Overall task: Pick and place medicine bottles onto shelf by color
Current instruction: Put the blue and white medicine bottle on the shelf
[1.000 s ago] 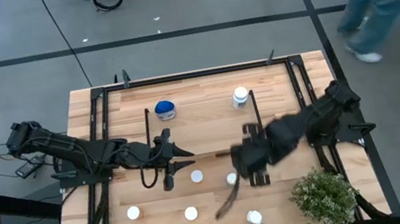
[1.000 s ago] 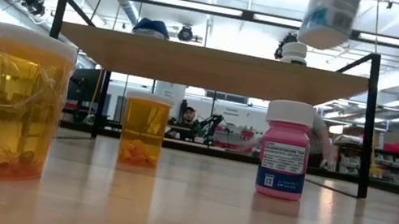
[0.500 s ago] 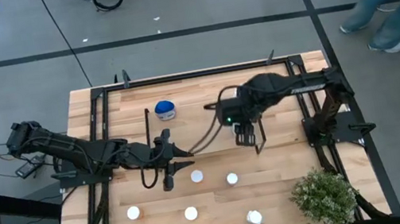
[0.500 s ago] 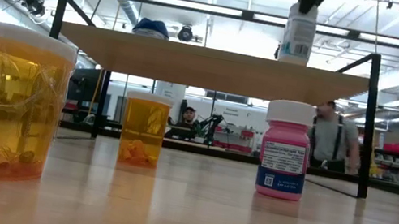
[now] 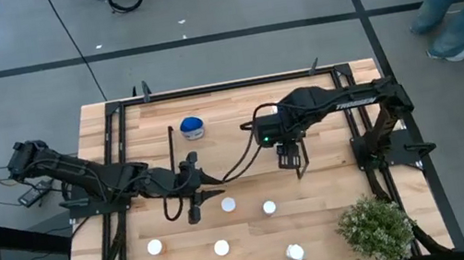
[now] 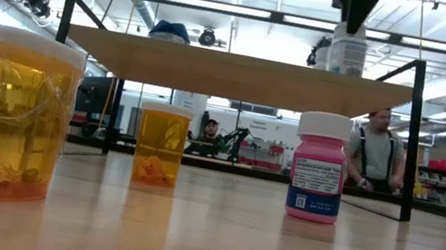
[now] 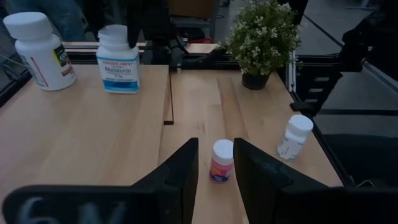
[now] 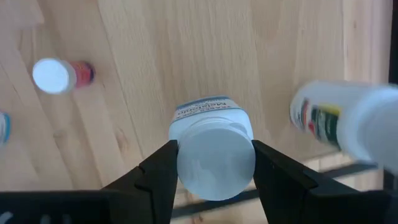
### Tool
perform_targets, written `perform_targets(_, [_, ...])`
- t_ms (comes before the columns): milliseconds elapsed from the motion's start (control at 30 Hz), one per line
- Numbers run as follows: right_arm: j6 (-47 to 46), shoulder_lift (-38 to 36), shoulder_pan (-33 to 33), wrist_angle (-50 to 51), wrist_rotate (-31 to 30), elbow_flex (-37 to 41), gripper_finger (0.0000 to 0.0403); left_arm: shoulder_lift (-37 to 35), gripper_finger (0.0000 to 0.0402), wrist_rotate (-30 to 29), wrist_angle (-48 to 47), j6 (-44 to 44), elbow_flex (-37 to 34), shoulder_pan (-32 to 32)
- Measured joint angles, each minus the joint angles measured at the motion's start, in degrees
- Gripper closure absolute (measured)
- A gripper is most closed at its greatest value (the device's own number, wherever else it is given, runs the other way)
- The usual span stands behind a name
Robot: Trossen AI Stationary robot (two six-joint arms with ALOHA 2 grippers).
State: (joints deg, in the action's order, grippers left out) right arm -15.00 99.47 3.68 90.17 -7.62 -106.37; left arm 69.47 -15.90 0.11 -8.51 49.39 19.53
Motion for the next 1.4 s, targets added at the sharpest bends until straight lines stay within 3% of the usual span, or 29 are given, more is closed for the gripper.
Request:
perform_targets(433, [-1.87,-3.34,-1.44,-0.23,-1.30,0.21,0.0214,0.00,0.0294,-0.99,0.36,-0.30,0.00,-0.04])
perform_targets(700, [-2.11,-4.17,-0.85,-0.53,-0.07,6.85,0.0211,0.00,0.0294,-1.01,0.31,-0.31,0.00,-0.02])
perform_targets(1400, [-2.39,-5.10,-0.92,-2.09,-1.31,5.51,0.0201,0.00,0.0294,-1.01,0.36,-0.33,0.00,-0.02])
